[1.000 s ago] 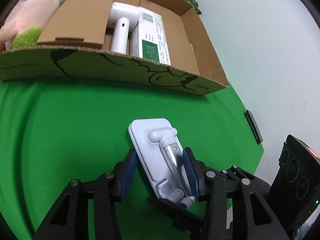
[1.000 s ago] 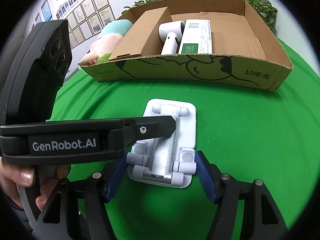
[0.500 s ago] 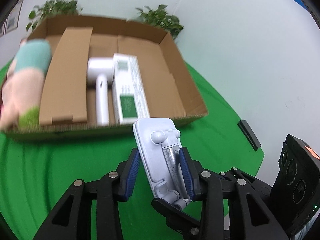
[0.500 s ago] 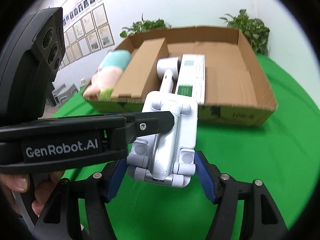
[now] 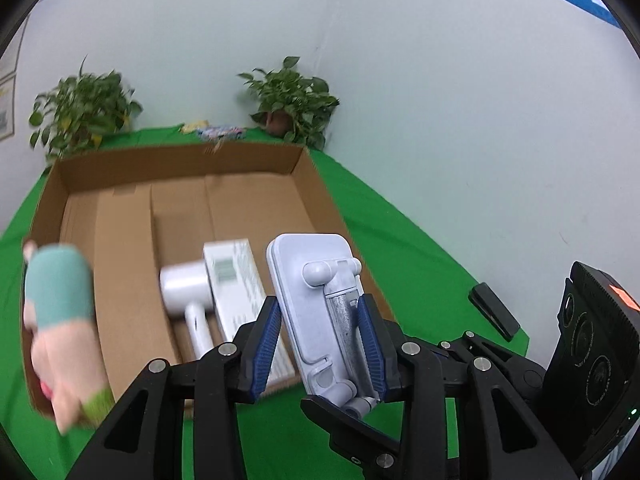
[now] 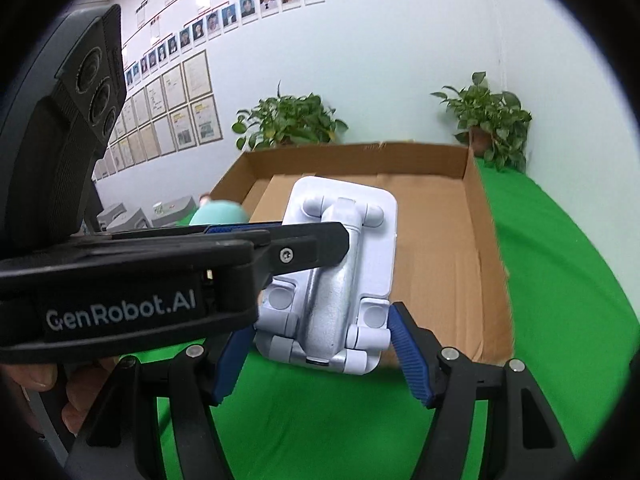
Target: Organize objects
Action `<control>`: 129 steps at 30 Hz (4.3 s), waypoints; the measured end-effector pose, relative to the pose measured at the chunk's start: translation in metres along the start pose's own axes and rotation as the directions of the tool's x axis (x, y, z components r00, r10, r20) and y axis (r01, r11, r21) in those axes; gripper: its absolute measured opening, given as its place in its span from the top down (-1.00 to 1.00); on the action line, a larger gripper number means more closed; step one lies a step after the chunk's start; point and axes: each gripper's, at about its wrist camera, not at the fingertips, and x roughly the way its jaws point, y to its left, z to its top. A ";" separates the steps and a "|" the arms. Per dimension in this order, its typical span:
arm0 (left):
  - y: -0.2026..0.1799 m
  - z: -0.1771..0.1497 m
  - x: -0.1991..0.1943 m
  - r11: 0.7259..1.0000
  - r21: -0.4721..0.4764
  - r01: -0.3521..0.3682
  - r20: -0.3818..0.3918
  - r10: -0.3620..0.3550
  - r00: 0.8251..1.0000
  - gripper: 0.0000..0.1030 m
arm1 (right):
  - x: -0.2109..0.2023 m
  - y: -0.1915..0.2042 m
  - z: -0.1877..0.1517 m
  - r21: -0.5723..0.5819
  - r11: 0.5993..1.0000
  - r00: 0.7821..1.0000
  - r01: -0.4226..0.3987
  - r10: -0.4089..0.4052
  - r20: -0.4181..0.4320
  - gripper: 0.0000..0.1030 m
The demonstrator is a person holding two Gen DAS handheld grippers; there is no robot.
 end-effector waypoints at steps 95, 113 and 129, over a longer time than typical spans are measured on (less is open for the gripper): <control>0.083 -0.025 0.096 0.973 -0.102 -0.207 -0.185 0.186 0.965 0.63 | 0.141 -0.109 -0.023 0.161 0.987 0.906 -0.013 0.080 -0.415 0.50; 0.093 -0.071 0.027 0.878 -0.087 -0.471 0.157 0.479 0.864 -0.99 | 0.074 -0.063 -0.035 0.014 0.997 0.992 0.073 -0.071 -0.100 -0.99; 0.122 -0.116 0.048 0.808 -0.102 -0.580 0.129 0.589 0.798 -0.99 | 0.077 -0.034 -0.070 0.023 0.967 0.967 0.253 -0.254 0.028 -1.00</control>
